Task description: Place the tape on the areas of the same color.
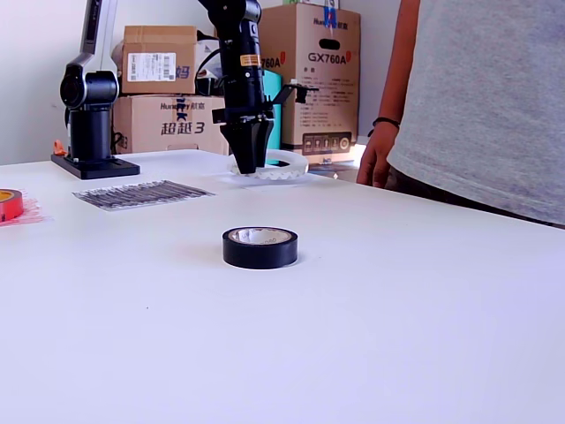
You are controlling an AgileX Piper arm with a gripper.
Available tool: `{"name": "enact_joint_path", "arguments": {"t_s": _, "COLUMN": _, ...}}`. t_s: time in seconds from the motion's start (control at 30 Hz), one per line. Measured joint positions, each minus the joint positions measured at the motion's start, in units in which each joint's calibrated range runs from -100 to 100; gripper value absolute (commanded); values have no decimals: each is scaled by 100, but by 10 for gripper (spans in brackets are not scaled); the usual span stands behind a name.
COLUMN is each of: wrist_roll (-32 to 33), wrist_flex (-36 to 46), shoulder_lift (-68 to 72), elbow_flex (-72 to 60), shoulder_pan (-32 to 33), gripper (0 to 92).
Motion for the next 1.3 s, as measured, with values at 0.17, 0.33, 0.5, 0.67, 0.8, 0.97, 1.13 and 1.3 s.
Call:
{"name": "enact_joint_path", "arguments": {"t_s": 0.17, "wrist_roll": 0, "wrist_flex": -14, "shoulder_lift": 0, "elbow_flex": 0, "shoulder_pan": 0, "gripper": 395}}
{"name": "enact_joint_path", "arguments": {"t_s": 0.33, "wrist_roll": 0, "wrist_flex": -14, "shoulder_lift": 0, "elbow_flex": 0, "shoulder_pan": 0, "gripper": 481}}
{"name": "enact_joint_path", "arguments": {"t_s": 0.5, "wrist_roll": 0, "wrist_flex": -14, "shoulder_lift": 0, "elbow_flex": 0, "shoulder_pan": 0, "gripper": 478}}
{"name": "enact_joint_path", "arguments": {"t_s": 0.67, "wrist_roll": 0, "wrist_flex": -14, "shoulder_lift": -42, "elbow_flex": 0, "shoulder_pan": -70, "gripper": 478}}
{"name": "enact_joint_path", "arguments": {"t_s": 0.8, "wrist_roll": 0, "wrist_flex": 116, "shoulder_lift": -129, "elbow_flex": -83, "shoulder_pan": -175, "gripper": 478}}
{"name": "enact_joint_path", "arguments": {"t_s": 0.97, "wrist_roll": 0, "wrist_flex": 457, "shoulder_lift": -276, "elbow_flex": -556, "shoulder_pan": -504, "gripper": 478}}
{"name": "enact_joint_path", "arguments": {"t_s": 1.13, "wrist_roll": 10, "wrist_flex": 1014, "shoulder_lift": -817, "elbow_flex": -1062, "shoulder_pan": -921, "gripper": 478}}
{"name": "enact_joint_path", "arguments": {"t_s": 1.3, "wrist_roll": 10, "wrist_flex": 1536, "shoulder_lift": -1352, "elbow_flex": -1454, "shoulder_pan": -1325, "gripper": 478}}
